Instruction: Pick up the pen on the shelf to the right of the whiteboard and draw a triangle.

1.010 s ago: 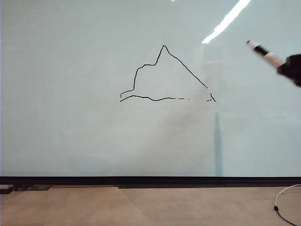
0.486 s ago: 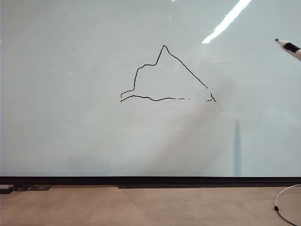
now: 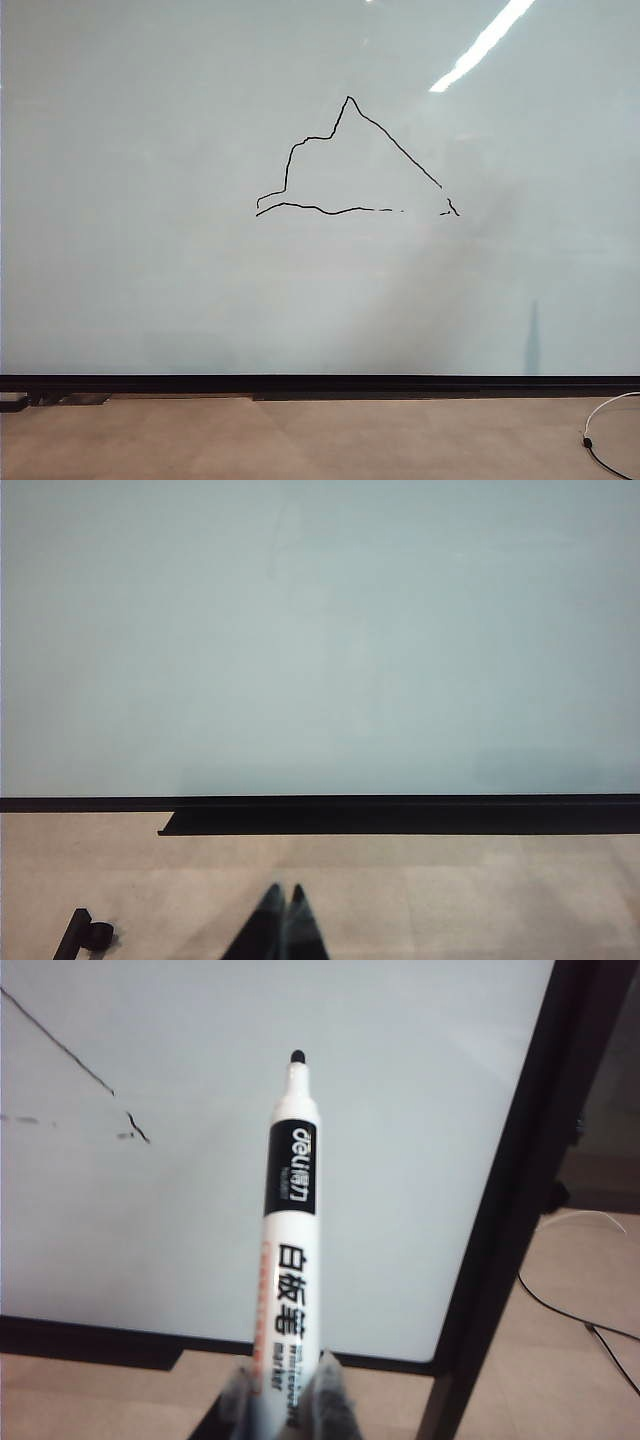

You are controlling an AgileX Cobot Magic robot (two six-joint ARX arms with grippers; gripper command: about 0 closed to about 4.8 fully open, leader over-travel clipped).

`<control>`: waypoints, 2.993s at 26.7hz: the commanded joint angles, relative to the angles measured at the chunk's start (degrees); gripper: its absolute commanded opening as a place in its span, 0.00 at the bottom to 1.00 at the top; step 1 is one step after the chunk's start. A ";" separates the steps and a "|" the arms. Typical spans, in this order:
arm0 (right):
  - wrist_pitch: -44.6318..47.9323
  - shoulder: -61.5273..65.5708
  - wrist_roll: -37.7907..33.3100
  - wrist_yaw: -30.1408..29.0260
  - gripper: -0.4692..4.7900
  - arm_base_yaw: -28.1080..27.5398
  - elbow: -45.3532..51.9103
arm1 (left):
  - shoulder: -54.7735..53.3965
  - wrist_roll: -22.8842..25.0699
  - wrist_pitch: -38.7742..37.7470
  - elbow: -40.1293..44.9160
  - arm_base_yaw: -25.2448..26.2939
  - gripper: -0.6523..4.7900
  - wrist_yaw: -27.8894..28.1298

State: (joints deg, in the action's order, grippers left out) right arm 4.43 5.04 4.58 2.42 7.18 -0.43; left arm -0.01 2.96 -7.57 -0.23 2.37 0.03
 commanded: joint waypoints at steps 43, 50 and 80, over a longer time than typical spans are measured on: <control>-0.37 -4.98 0.26 5.62 0.08 0.07 0.15 | 0.00 0.02 0.33 -0.20 -0.02 0.11 -0.22; 0.35 -4.98 0.39 6.67 0.08 0.09 0.17 | 0.00 0.02 0.35 -0.20 -0.02 0.11 -0.22; -1.62 -4.98 0.57 5.84 0.09 0.09 0.22 | 0.00 0.02 0.33 -0.20 -0.02 0.11 -0.24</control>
State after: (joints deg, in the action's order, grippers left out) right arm 1.89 0.03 5.06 7.92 7.18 -0.45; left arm -0.01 2.96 -7.64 -0.23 2.37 0.03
